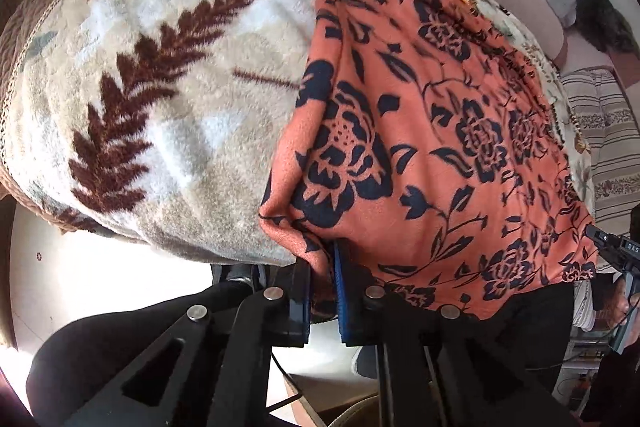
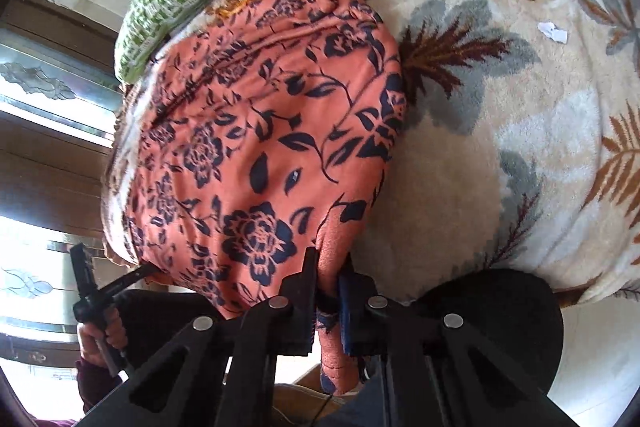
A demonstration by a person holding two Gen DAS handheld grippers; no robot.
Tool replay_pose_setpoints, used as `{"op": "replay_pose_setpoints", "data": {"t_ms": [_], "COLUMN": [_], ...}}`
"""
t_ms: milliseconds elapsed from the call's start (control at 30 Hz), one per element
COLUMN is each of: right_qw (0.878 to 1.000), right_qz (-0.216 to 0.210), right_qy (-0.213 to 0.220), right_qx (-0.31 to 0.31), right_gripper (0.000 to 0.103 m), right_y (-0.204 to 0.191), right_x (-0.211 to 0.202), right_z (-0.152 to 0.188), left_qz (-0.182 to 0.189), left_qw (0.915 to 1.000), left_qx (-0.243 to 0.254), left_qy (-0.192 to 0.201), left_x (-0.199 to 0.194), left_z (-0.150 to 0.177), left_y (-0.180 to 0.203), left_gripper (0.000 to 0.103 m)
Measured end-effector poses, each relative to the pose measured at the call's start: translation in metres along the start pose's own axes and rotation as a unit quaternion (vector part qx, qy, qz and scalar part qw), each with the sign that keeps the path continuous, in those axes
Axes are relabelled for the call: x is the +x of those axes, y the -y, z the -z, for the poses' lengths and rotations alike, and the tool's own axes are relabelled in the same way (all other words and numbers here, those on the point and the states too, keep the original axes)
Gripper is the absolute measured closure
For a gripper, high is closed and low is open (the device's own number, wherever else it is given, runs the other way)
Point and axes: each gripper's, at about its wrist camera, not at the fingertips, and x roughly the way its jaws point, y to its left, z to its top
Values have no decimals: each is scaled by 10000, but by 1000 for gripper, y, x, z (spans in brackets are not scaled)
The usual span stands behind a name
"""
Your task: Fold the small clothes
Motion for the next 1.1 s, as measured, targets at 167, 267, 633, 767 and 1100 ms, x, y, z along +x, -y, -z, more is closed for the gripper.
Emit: {"op": "replay_pose_setpoints", "data": {"t_ms": [167,267,633,767,1100], "right_qw": [9952,9891,9546,9360,9590], "right_qz": [-788,-1115,-1094,-851,-807], "right_qy": [557,931,2120,2107,2322], "right_qx": [141,258,1782,2688,1412], "right_gripper": [94,94,91,81,37], "right_y": [-14,-19,23,69,36], "right_x": [-33,-47,6,56,50], "right_z": [-37,-74,-276,-310,-278], "left_qz": [670,1016,363,347,87], "left_qw": [9957,9901,9838,9787,9557], "left_qx": [115,144,-361,-823,-678], "left_qy": [625,960,1720,1847,2863], "left_x": [-63,-92,-25,24,-5], "left_z": [-50,-106,-347,-374,-256], "left_y": [2,7,27,17,68], "left_gripper": [94,98,97,96,50]}}
